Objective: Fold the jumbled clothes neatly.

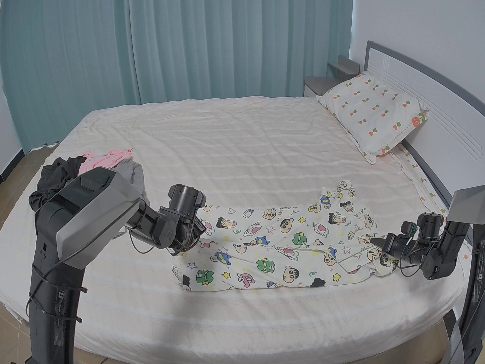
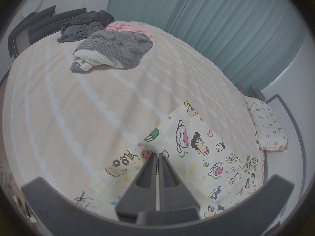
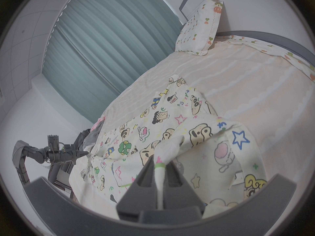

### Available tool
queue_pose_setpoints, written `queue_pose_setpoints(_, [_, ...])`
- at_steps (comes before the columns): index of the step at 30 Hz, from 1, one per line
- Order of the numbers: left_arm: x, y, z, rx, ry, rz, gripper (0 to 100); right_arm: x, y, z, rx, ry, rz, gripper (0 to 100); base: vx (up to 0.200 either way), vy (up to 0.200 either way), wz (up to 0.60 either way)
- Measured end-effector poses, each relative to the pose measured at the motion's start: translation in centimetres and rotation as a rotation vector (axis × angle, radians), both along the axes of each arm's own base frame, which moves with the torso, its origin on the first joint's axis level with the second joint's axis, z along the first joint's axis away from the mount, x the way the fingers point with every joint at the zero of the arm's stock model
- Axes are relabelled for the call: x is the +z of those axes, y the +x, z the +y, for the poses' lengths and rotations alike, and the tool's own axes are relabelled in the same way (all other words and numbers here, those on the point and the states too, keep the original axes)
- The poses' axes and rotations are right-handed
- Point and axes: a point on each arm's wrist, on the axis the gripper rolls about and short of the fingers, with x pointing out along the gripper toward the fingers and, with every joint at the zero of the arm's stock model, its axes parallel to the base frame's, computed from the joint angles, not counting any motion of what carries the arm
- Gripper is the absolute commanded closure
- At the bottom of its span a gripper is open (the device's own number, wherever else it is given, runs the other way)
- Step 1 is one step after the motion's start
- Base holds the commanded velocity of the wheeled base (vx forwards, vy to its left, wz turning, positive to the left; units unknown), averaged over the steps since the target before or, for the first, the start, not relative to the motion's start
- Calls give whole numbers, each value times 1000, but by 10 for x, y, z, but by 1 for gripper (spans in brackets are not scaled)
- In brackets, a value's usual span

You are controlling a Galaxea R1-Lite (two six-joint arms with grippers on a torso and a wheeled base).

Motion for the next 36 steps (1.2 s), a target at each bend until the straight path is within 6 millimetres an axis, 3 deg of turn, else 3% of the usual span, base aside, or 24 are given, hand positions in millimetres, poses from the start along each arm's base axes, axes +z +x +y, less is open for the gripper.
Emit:
queue_pose_setpoints(28, [-19,9,-10,-49,-17,19,100,0,11,-12,-47,23,-22,100,0,0,0])
queue_pose_setpoints(29, [-19,9,-10,-50,-17,18,0,0,11,-12,-47,24,-21,0,0,0,0])
queue_pose_setpoints(36, [-17,10,-9,-46,-18,14,0,-3,10,-12,-60,19,-7,0,0,0,0])
